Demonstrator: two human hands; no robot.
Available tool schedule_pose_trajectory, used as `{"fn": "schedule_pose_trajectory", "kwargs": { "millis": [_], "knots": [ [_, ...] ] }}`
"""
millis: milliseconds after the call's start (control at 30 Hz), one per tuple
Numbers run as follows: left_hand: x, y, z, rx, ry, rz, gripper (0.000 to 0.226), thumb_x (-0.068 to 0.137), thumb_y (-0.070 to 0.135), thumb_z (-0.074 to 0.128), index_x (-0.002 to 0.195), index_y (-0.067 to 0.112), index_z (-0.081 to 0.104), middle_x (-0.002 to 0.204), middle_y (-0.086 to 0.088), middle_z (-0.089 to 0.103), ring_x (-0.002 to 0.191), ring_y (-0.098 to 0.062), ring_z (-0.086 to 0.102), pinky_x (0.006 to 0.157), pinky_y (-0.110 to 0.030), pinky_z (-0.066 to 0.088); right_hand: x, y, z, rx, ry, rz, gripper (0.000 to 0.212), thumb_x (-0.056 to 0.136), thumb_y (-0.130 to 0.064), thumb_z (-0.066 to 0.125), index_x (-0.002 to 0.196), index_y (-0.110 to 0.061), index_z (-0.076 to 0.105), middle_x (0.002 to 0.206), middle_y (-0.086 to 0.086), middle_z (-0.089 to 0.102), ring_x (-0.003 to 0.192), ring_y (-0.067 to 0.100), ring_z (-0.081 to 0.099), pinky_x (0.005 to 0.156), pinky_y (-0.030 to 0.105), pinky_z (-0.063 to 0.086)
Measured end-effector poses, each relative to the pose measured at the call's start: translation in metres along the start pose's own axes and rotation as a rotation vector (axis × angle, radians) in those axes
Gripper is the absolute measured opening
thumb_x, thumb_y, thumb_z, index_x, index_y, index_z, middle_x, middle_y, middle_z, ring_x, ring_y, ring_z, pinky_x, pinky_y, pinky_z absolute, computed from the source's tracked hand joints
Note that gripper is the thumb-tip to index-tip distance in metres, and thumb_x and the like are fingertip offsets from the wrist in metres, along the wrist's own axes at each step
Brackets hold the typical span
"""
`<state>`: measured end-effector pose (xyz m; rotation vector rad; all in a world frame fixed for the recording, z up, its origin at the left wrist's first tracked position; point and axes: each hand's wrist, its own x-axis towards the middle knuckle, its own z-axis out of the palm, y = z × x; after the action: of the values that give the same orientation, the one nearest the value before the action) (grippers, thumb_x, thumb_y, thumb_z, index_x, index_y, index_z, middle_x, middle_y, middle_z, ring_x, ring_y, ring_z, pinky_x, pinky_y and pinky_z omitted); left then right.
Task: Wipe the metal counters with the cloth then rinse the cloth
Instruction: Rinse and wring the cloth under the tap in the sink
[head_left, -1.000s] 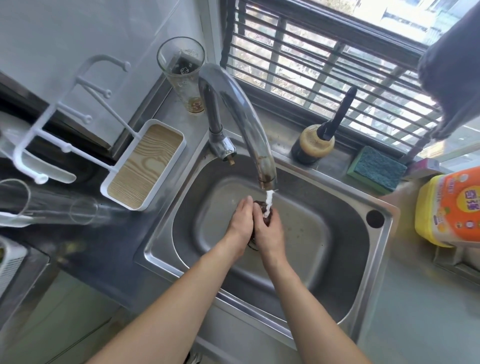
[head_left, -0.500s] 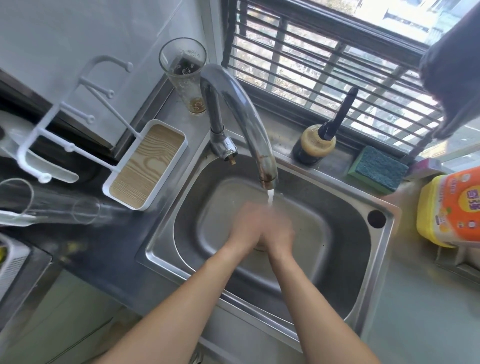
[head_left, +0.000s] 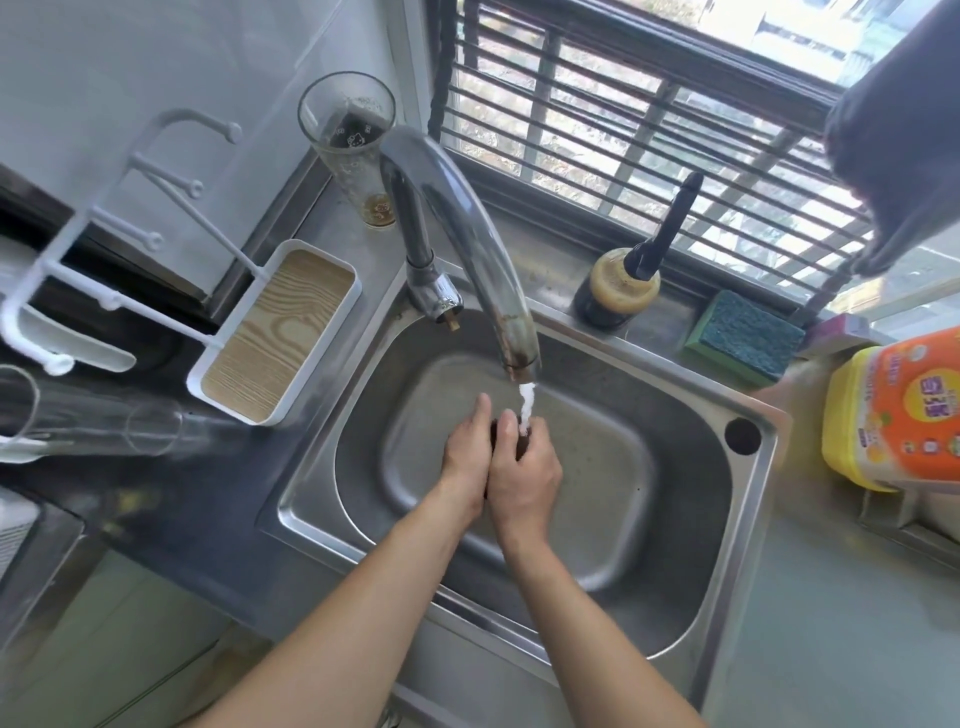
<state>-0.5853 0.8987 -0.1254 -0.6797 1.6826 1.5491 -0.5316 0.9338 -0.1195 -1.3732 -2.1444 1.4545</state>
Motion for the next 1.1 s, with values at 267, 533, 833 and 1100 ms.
{"fn": "schedule_pose_trajectory", "kwargs": {
  "millis": [267,533,833,1100],
  "knots": [
    [-0.014,0.004,0.002,0.089,-0.087,0.043,0.054,0.1,0.037,0.057,0.05,0.017,0.059,0.045,0.01,0.056,0.042,-0.004,0.052,0.044,-0.015,0.04,0.057,-0.01,-0.009,-0.034,-0.096,0.592,0.052,0.103,-0.043,0.045,0.104,0.0,0.074,0.112,0.027,0.072,0.111,0.043,0.065,0.092,0.04,0.049],
    [-0.008,0.011,-0.005,0.073,0.103,0.088,0.032,0.101,0.04,0.051,0.113,0.01,0.055,0.106,-0.007,0.064,0.097,-0.021,0.06,0.091,-0.039,0.05,0.056,0.0,-0.024,0.439,-0.028,0.665,0.017,0.096,-0.025,0.05,0.086,-0.017,0.061,0.082,0.007,0.064,0.065,0.022,0.058,0.052,0.028,0.047],
    [-0.018,0.012,0.018,0.033,0.014,0.038,0.054,0.102,0.046,0.045,0.057,0.016,0.055,0.058,0.003,0.061,0.059,-0.012,0.057,0.068,-0.032,0.048,0.011,0.0,-0.002,0.197,-0.105,0.331,0.032,0.103,-0.049,0.04,0.103,-0.022,0.057,0.114,0.01,0.067,0.114,0.033,0.059,0.102,0.046,0.045],
    [-0.023,0.011,0.008,0.029,-0.109,0.002,0.048,0.101,0.041,0.054,0.063,0.014,0.066,0.055,0.007,0.067,0.05,-0.007,0.064,0.045,-0.016,0.044,0.046,-0.004,-0.013,0.167,-0.246,0.467,0.051,0.103,-0.051,0.045,0.096,-0.009,0.073,0.092,0.009,0.075,0.086,0.024,0.069,0.086,0.036,0.055]
  ]
}}
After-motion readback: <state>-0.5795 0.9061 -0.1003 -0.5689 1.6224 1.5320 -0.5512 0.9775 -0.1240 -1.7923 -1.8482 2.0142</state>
